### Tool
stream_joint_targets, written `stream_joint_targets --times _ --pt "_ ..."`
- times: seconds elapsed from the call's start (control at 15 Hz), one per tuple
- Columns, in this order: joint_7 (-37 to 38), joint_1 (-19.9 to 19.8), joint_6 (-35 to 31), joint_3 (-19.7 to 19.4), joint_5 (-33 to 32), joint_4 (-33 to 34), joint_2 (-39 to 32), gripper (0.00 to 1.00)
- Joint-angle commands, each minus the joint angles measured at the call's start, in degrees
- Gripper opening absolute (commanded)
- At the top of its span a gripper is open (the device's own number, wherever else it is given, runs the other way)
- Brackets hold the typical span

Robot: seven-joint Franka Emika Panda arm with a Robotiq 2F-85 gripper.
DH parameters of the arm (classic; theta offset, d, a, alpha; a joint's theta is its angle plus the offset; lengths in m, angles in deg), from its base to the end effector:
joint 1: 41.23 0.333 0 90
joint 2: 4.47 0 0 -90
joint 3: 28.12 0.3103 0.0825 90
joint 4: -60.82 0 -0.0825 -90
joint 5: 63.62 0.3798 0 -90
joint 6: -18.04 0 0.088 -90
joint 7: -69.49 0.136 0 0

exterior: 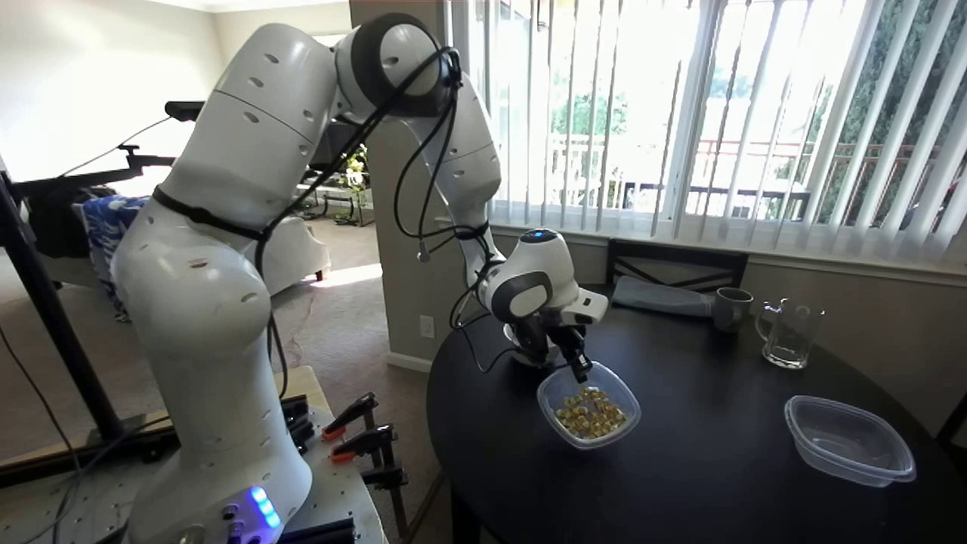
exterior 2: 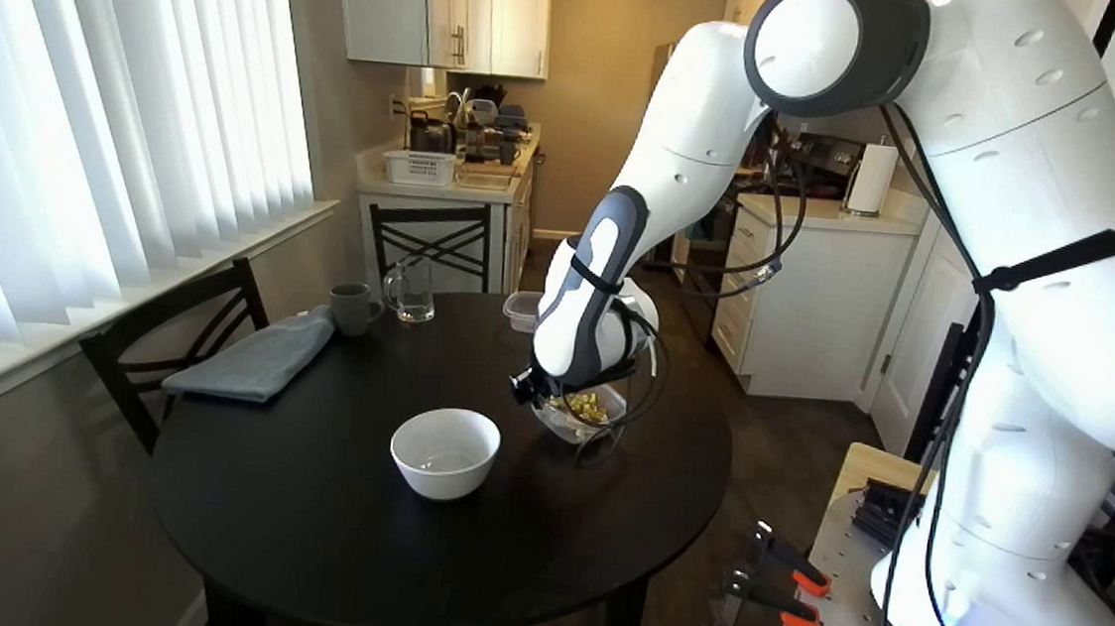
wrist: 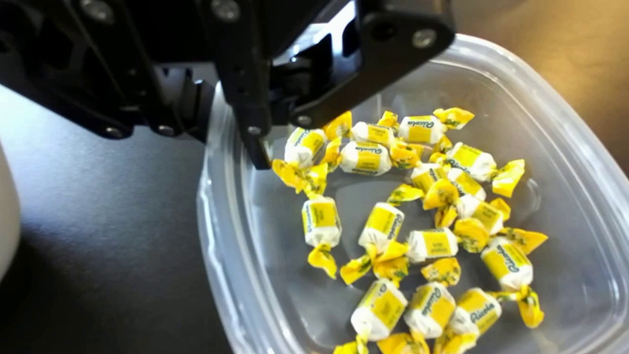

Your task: Transfer the candy from the plastic bowl to the white bowl

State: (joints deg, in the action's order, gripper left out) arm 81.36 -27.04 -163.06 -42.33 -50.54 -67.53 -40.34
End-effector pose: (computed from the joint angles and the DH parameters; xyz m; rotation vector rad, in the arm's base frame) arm 0.5582 -0.0291 0.1014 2.9779 -0.5547 0.5117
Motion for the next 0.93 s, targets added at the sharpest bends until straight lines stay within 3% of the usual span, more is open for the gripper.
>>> stream_joint_targets --times 0.0,0.2,0.33,0.53,0.6,0.87 --pt "8.83 15.84 -0.68 -15.91 -3.14 -6.05 -0.21 0.05" --pt "15.6 29.03 8.0 -28.38 -8.92 -6.85 -0.92 0.05" --pt "14.85 36.85 15.99 -32.41 -10.19 -8.02 2.77 0.05" --pt "10.24 36.19 20.66 -28.89 -14.39 -9.08 12.98 0.05" --pt "7.09 37.68 20.69 -29.28 -12.08 -10.22 15.63 0.05" --pt "-1.41 37.0 19.16 -28.57 -10.29 -14.35 26.95 0.05"
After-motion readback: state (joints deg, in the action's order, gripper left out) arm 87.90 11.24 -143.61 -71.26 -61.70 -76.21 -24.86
